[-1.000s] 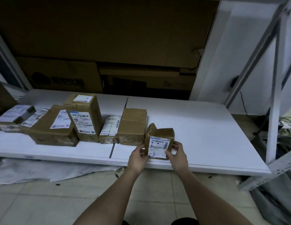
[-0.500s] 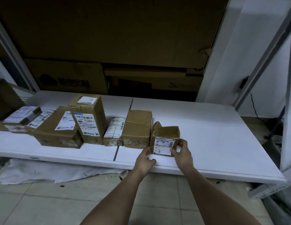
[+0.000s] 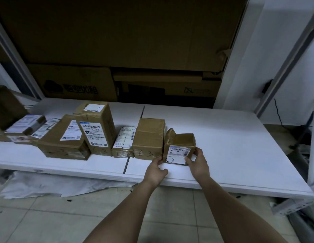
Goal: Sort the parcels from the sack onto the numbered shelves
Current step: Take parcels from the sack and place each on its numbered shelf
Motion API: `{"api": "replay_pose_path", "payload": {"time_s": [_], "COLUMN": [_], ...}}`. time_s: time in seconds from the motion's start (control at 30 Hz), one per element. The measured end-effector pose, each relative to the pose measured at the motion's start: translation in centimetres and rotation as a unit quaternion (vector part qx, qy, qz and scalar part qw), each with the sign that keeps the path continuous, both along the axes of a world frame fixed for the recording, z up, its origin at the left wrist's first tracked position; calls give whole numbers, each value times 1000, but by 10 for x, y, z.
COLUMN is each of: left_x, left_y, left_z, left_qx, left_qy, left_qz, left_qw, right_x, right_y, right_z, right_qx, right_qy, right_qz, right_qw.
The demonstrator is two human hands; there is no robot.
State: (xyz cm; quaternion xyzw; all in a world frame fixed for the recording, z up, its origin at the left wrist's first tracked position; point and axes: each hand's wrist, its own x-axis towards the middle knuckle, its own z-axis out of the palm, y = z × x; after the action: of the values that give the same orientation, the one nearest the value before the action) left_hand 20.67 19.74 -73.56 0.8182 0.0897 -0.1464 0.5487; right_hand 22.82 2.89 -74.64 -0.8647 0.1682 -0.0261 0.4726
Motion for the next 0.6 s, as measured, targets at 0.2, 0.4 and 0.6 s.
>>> {"api": "replay_pose_path", "payload": {"time_s": [0.2, 0.4, 0.6], "left_x": [-1, -4, -18], "left_y": [-1, -7, -26], "left_z": [-4, -7, 29], "left_qx": [13, 81, 144], "left_qy": [5, 58, 140], "left_qz": [-3, 30, -34], "left_qw": [1000, 995, 979], "right_x": [-2, -16, -46], "right_y": [1, -4, -25], "right_z": [-2, -4, 35], "right_qx": [29, 64, -48], "right_qy": [8, 59, 210], "right_qz": [15, -35, 9], "right_qw": [999, 996, 976]}}
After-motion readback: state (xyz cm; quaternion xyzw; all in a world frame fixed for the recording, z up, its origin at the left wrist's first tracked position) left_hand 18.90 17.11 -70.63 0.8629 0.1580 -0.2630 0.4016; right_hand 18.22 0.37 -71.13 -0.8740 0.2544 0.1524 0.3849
